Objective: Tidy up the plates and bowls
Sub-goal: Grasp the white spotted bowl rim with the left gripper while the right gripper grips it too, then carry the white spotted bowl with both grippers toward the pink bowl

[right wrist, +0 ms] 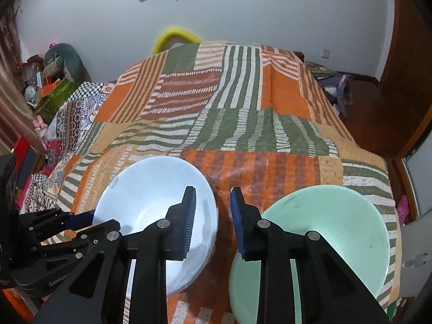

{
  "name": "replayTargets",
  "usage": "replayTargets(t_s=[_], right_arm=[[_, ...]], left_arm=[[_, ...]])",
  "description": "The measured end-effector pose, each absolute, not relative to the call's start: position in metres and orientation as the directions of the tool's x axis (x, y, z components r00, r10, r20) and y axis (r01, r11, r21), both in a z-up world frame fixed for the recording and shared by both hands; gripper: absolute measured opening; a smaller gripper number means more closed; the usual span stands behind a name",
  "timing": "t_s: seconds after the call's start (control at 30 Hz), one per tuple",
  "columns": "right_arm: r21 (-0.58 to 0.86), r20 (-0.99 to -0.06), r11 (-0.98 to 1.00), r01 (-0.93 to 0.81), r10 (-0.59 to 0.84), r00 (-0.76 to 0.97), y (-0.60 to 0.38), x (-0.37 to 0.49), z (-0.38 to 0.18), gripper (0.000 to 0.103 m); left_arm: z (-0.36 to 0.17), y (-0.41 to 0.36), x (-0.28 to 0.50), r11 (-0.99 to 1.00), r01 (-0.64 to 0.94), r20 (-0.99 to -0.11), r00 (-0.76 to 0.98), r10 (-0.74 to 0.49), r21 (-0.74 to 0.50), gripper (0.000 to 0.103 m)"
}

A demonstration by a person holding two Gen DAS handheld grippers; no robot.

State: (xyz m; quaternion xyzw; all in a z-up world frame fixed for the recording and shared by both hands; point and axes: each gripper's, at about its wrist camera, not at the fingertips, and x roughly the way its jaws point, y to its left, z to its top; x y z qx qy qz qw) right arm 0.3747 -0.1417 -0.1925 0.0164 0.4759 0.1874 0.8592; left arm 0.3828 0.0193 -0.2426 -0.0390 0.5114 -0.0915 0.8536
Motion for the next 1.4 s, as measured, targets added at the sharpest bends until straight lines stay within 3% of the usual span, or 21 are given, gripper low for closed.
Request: replayTargets(t_s=[0.23, 0.33, 0.67, 1.4], right_arm=[[0.237, -0.833, 0.912, -0.335, 0.369, 0.413, -0.135, 0.376, -0.204, 0.024], [0.232, -0.841, 0.911, -0.340, 0.364, 0.401, -0.132, 0.375, -0.208, 0.015], [0.202, -0.832, 0.909, -0.364, 0.355, 0.426, -0.128, 0.351, -0.194, 0.012], [0.255, -0.738, 0.839, -0.480, 0.490, 0.465, -0.091, 0.235, -0.131, 0.012]], left_arm=[[-0.246, 0.018, 0.383, 0.979, 0.122, -0.864, 0.462, -0.201, -0.162, 0.027], [-0.245, 0.016, 0.383, 0.976, 0.140, -0.861, 0.460, -0.216, -0.170, 0.020], [-0.237, 0.019, 0.368, 0.977, 0.129, -0.864, 0.459, -0.209, -0.168, 0.019], [-0.133, 0.068, 0.204, 0.987, 0.048, -0.762, 0.630, -0.148, -0.151, 0.019]])
